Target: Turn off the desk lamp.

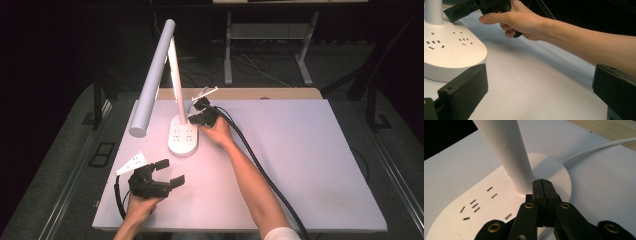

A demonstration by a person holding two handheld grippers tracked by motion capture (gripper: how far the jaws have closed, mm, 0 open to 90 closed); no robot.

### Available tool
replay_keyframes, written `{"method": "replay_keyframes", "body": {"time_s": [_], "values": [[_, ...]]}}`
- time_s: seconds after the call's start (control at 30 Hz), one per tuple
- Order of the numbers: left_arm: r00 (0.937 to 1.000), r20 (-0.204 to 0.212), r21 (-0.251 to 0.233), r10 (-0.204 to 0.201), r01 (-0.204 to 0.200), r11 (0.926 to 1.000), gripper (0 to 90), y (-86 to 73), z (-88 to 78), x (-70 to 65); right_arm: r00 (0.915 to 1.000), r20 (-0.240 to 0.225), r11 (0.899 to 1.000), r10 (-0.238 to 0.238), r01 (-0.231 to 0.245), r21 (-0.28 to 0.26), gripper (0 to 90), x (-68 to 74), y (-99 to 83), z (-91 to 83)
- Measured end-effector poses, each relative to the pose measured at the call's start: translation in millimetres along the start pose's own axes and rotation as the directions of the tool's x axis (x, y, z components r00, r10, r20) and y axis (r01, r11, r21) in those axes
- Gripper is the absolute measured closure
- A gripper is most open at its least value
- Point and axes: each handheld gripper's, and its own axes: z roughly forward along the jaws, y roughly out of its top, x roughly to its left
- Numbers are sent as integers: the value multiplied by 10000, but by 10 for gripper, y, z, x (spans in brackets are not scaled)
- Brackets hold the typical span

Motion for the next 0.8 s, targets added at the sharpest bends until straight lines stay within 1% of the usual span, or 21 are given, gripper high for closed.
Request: {"method": "replay_keyframes", "body": {"time_s": [0.2, 0.23, 0.3, 0.37, 0.4, 0.63, 0.7, 0.8], "values": [[10000, -21, -5, 2, -2, 10000, 0, 0, -3, -6, 10000, 2, 10000, -26, 26, -70, 900, 16, -2, 19], [10000, -12, -3, 15, -15, 10000, 0, 0, -6, -8, 10000, -1, 9999, 68, -68, -117, 900, 8, -9, 22], [10000, -13, -11, 27, -27, 10000, 0, -2, -13, -12, 9999, -18, 9999, 110, -110, -127, 900, 3, -13, 24], [10000, -21, -28, 16, -16, 10000, 0, -4, -16, -14, 10000, 31, 9999, 57, -57, -103, 900, 12, -20, 27], [10000, -18, -41, 6, -6, 10000, 0, -4, -17, -13, 9998, 185, 10000, -14, 16, -88, 900, 39, -19, 30], [10000, -10, 3, 38, -38, 10000, 0, -2, -6, -11, 9998, 166, 9999, 58, -56, -142, 900, 37, -25, 27], [10000, 8, 1, -17, 17, 10000, 0, -3, 2, -8, 9997, 232, 10000, -57, 58, -45, 900, 45, -13, 20], [10000, 24, -9, -23, 23, 10000, 0, -3, 4, -3, 9996, 260, 9999, -115, 116, -47, 900, 50, -14, 18]]}}
